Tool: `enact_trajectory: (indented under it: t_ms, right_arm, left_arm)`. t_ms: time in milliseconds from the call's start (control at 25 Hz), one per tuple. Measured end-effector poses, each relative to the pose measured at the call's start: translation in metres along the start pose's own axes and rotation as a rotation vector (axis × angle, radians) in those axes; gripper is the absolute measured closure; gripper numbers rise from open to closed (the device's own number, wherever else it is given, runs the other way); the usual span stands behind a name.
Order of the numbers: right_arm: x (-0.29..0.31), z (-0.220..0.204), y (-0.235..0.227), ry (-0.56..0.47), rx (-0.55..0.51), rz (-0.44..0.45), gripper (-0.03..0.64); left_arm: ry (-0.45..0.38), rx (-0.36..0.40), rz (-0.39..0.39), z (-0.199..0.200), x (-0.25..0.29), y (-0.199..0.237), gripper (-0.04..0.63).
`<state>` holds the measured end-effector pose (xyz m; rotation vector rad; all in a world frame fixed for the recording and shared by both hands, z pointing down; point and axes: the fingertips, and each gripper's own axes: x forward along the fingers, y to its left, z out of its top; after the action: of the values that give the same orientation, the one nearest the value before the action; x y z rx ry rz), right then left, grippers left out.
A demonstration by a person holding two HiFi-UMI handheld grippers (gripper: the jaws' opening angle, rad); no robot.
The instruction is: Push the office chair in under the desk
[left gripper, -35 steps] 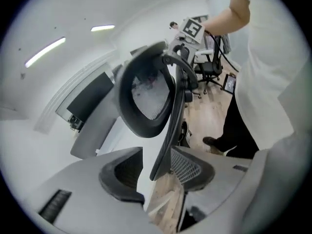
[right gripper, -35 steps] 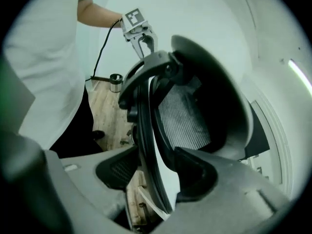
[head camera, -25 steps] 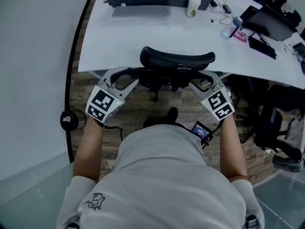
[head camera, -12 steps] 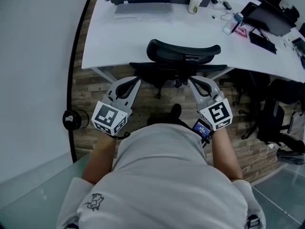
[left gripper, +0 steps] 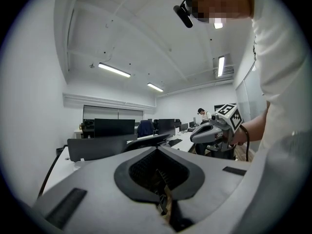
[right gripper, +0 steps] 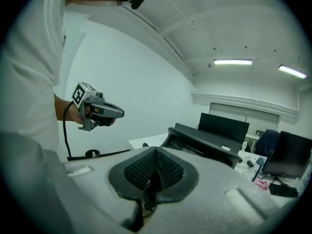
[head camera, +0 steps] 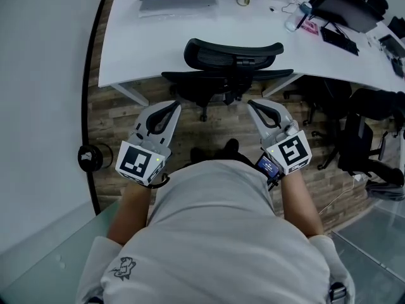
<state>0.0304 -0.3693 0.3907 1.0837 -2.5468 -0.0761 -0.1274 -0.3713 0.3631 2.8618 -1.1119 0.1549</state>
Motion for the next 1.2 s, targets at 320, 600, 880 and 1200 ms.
enact_trajectory:
  t_ms: [320,600,880,1200]
  right_arm:
    - [-0.052,-0.010,-0.010,-0.026,0.005,0.009,0.614]
    - [-0.120,-0.037,-0.017,-0.021,0.027,0.055,0.614]
    - [-0.195,-0.066,-0.020,-0.039,0.030,0.085,0.614]
    - [-0.258,-0.088,0.006,-0.046,0.048,0.139,0.614]
  left_arm:
    - [-0.001,-0.006,0.010,0.004,0.002,-0.050,0.597]
    - [0.010,-0.004,0.017,0.005,0.024,-0.128,0.597]
    - [0.024,0.001,0.019,0.002,0.041,-0.213,0.597]
    - [0.046,0.000,0.052,-0.012,0.025,-0.289,0.597]
